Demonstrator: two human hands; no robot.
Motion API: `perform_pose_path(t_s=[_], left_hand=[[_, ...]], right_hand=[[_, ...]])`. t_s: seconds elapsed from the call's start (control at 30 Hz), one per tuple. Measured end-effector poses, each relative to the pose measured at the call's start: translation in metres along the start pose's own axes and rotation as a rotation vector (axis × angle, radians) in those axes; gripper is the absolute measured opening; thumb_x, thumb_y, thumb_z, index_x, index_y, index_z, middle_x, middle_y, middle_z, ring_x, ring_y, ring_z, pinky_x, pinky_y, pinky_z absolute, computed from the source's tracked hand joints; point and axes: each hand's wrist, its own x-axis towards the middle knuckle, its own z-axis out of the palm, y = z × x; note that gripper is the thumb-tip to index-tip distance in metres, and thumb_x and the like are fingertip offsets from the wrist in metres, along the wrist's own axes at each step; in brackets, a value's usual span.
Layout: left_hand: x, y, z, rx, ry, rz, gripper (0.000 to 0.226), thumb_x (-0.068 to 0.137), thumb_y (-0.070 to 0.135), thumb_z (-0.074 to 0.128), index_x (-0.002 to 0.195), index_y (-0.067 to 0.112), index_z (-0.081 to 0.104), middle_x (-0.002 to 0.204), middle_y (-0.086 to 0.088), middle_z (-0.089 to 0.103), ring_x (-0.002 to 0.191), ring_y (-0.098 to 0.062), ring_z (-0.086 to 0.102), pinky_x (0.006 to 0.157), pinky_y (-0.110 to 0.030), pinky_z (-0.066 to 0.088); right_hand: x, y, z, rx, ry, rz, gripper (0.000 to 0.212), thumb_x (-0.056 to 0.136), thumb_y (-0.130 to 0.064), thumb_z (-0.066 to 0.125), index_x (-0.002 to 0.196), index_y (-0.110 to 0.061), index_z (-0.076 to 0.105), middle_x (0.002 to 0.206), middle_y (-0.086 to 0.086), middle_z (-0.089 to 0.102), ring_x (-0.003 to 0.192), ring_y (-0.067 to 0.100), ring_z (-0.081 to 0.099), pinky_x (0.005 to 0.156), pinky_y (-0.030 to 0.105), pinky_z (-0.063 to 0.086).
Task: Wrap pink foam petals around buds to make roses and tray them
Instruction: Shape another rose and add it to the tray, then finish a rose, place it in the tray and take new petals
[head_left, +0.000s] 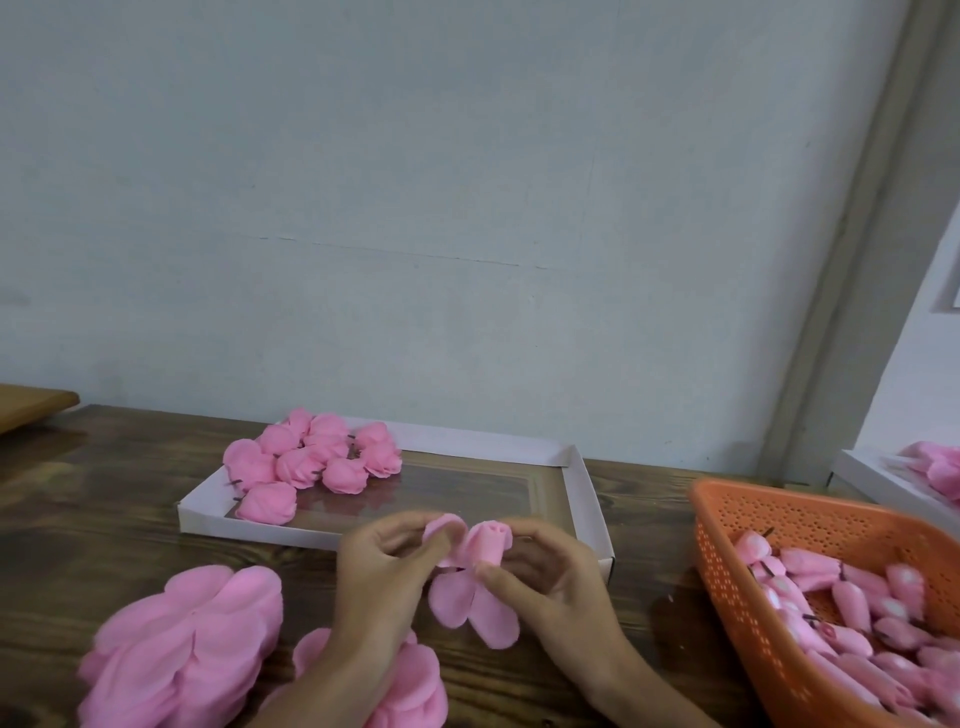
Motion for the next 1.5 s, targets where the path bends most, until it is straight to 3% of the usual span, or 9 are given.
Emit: perform_pose_path(t_s=[0.2, 0.37, 0.6, 0.73, 0.83, 0.97, 1.13, 1.27, 1.5], left_hand=[[-0.003, 0.007, 0.005, -0.020, -0.101, 0.070, 0.012, 0.084, -0.001, 0.080, 0.080, 0.010, 0.083, 0.079, -0.009, 0.080, 0.076, -0.020, 0.076, 0.069, -0.026, 0.060], [-0.004, 0.009, 0.004, 0.001, -0.188, 0.108, 0.010, 0.089, 0.012, 0.076, 0.086, 0.009, 0.084, 0.086, -0.010, 0.080, 0.086, -0.025, 0.076, 0.077, -0.030, 0.060], [-0.005, 0.011, 0.006, 0.036, -0.296, 0.216, 0.007, 0.087, 0.028, 0.083, 0.093, 0.024, 0.086, 0.097, -0.006, 0.078, 0.094, -0.025, 0.075, 0.080, -0.027, 0.059], [-0.006, 0.012, 0.007, -0.008, -0.272, 0.158, 0.023, 0.081, 0.040, 0.084, 0.102, 0.029, 0.084, 0.101, -0.001, 0.081, 0.098, -0.019, 0.077, 0.080, -0.022, 0.059], [-0.004, 0.006, 0.007, 0.048, -0.225, 0.030, 0.034, 0.084, 0.026, 0.086, 0.116, 0.027, 0.076, 0.104, 0.007, 0.080, 0.101, -0.009, 0.075, 0.083, -0.016, 0.056], [-0.001, 0.002, 0.007, 0.118, -0.199, -0.078, 0.031, 0.083, 0.018, 0.087, 0.111, 0.022, 0.073, 0.094, 0.006, 0.082, 0.093, -0.007, 0.076, 0.076, -0.009, 0.052], [0.004, -0.001, 0.001, 0.108, -0.131, -0.136, 0.030, 0.080, 0.002, 0.085, 0.101, 0.021, 0.077, 0.086, -0.002, 0.081, 0.087, -0.017, 0.077, 0.077, -0.023, 0.057], [0.004, 0.002, 0.000, -0.145, -0.089, -0.239, 0.025, 0.083, -0.001, 0.082, 0.104, 0.012, 0.077, 0.094, -0.012, 0.081, 0.090, -0.024, 0.079, 0.079, -0.035, 0.065], [-0.004, 0.006, 0.004, -0.154, -0.079, -0.104, 0.012, 0.081, -0.006, 0.080, 0.087, 0.005, 0.080, 0.085, -0.013, 0.080, 0.078, -0.020, 0.077, 0.066, -0.026, 0.061]], right_hand=[[0.001, 0.002, 0.000, -0.067, 0.016, -0.010, 0.027, 0.085, -0.004, 0.085, 0.107, -0.019, 0.082, 0.129, -0.004, 0.069, 0.111, 0.028, 0.074, 0.093, 0.036, 0.060], [0.000, -0.002, 0.001, -0.029, 0.007, 0.013, 0.030, 0.082, -0.002, 0.087, 0.108, -0.016, 0.081, 0.107, 0.009, 0.081, 0.101, 0.028, 0.078, 0.087, 0.030, 0.062], [0.000, -0.006, -0.002, -0.052, 0.091, 0.021, 0.051, 0.073, -0.005, 0.090, 0.120, -0.009, 0.071, 0.106, 0.007, 0.082, 0.100, 0.027, 0.079, 0.086, 0.032, 0.064], [0.001, -0.008, -0.003, -0.032, 0.087, -0.026, 0.030, 0.078, 0.000, 0.086, 0.105, -0.013, 0.081, 0.104, 0.010, 0.081, 0.098, 0.028, 0.079, 0.083, 0.030, 0.063], [0.004, -0.006, -0.006, 0.053, 0.181, 0.031, 0.024, 0.079, 0.000, 0.085, 0.101, -0.008, 0.079, 0.101, 0.015, 0.081, 0.098, 0.032, 0.078, 0.082, 0.029, 0.062], [0.006, -0.005, -0.009, 0.121, 0.241, 0.114, 0.026, 0.079, -0.009, 0.085, 0.104, -0.011, 0.081, 0.106, 0.015, 0.080, 0.102, 0.030, 0.078, 0.083, 0.031, 0.063], [0.006, -0.009, -0.010, 0.144, 0.230, 0.165, 0.027, 0.080, -0.017, 0.087, 0.106, -0.015, 0.081, 0.107, 0.015, 0.080, 0.099, 0.027, 0.078, 0.078, 0.028, 0.061], [0.004, -0.010, -0.009, 0.126, 0.134, 0.148, 0.025, 0.081, -0.010, 0.085, 0.105, -0.010, 0.079, 0.108, 0.017, 0.079, 0.101, 0.027, 0.077, 0.081, 0.027, 0.060], [0.001, -0.011, -0.005, -0.010, 0.015, 0.085, 0.024, 0.081, 0.004, 0.084, 0.103, 0.002, 0.074, 0.102, 0.011, 0.081, 0.094, 0.021, 0.079, 0.077, 0.026, 0.061]])
